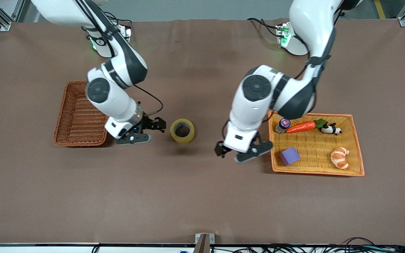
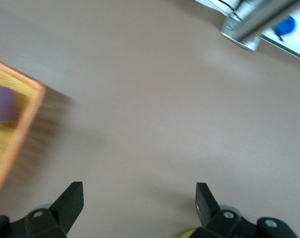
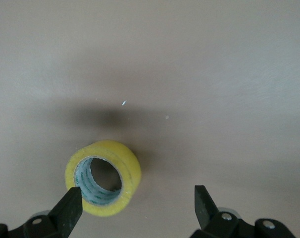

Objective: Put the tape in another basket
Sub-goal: 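Withdraw the left gripper while the right gripper lowers onto the tape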

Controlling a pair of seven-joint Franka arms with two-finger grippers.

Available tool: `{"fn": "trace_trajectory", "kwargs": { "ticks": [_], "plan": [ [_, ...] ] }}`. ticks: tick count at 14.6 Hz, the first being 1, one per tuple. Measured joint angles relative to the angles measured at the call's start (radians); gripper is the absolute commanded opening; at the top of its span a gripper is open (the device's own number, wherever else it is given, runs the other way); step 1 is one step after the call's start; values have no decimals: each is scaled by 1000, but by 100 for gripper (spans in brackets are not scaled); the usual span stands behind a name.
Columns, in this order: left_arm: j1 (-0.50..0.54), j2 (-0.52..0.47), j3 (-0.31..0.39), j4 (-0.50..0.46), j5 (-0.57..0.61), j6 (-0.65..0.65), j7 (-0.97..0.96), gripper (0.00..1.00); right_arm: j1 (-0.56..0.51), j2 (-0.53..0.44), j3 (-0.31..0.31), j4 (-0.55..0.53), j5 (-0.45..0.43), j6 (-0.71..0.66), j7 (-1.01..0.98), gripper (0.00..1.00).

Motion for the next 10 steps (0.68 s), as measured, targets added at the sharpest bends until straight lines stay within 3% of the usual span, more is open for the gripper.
{"fn": "trace_trajectory", "kwargs": {
  "ticks": [5, 8, 9, 10],
  "plan": [
    [147, -182, 2, 1, 2, -241, 290, 100, 75, 128, 1, -2, -195, 83, 168, 100],
    [246, -268, 2, -2, 2, -308, 487, 100, 82, 193, 10, -3, -214, 129, 171, 99],
    [276, -290, 1, -6, 2, -320, 532, 100, 84, 214, 12, -3, -215, 156, 171, 97],
    [303, -313, 1, -14, 2, -337, 571, 100, 84, 234, 14, -3, -215, 181, 171, 84]
  ]
}}
